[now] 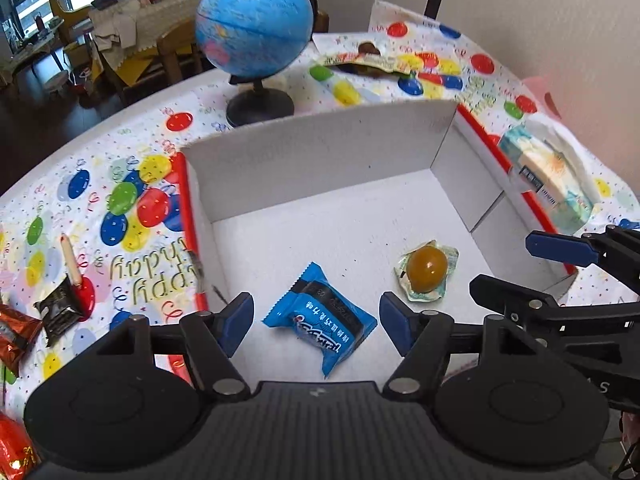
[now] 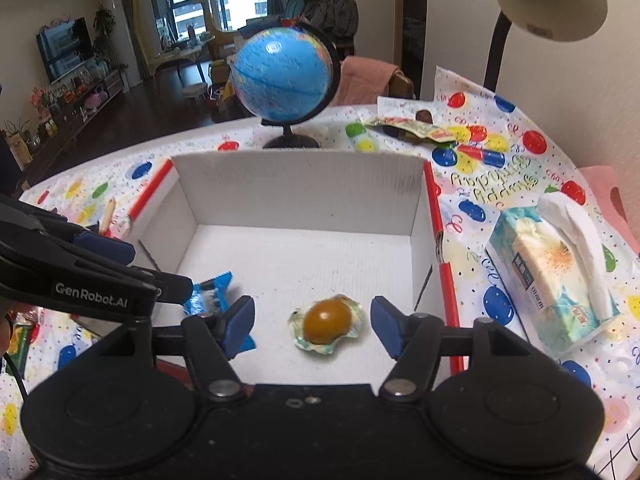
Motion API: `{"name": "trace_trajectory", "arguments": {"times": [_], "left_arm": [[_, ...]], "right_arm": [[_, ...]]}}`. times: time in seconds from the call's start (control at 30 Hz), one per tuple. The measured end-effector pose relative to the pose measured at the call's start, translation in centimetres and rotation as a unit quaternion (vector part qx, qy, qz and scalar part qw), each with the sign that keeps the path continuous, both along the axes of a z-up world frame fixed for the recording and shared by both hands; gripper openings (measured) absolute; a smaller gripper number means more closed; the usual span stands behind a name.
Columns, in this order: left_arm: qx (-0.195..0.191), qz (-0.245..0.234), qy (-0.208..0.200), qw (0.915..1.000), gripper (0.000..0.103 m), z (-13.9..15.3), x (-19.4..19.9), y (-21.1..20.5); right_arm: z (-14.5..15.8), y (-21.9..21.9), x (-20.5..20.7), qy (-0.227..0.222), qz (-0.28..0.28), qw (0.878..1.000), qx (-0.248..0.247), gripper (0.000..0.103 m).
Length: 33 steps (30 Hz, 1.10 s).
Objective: Organize snacks
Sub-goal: 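Lift both tools out of the box and back toward the snacks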
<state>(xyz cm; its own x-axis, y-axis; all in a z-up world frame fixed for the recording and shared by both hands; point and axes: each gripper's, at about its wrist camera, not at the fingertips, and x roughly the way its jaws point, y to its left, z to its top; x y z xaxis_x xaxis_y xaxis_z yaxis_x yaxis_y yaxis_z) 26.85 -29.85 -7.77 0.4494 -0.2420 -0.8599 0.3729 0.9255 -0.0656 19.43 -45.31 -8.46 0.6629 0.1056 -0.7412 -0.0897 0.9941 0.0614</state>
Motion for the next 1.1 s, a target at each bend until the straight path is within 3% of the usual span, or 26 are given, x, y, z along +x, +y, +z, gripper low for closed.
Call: {"name": "trace_trajectory", "arguments": {"times": [0.63, 0.8, 1.1], "left_arm": [[-0.051, 0.022, -0.086, 0.9947, 0.075, 6.8, -7.1, 9.5], [-0.059, 0.039, -0.107, 0.9917, 0.082, 8.1, -9.1, 12.5], [-0.073, 0.061, -0.128, 0.9871, 0.084, 9.4, -12.4, 17.3]], "right_arm": [[6.2, 6.8, -5.8, -0.085, -0.002, 0.996, 0.023, 0.087], [7.1, 8.5, -7.1, -0.101, 0.008, 0.994, 0.034, 0.089], [7.8, 12.0, -9.2, -0.116, 0.026, 0.992, 0.050, 0.090]]}}
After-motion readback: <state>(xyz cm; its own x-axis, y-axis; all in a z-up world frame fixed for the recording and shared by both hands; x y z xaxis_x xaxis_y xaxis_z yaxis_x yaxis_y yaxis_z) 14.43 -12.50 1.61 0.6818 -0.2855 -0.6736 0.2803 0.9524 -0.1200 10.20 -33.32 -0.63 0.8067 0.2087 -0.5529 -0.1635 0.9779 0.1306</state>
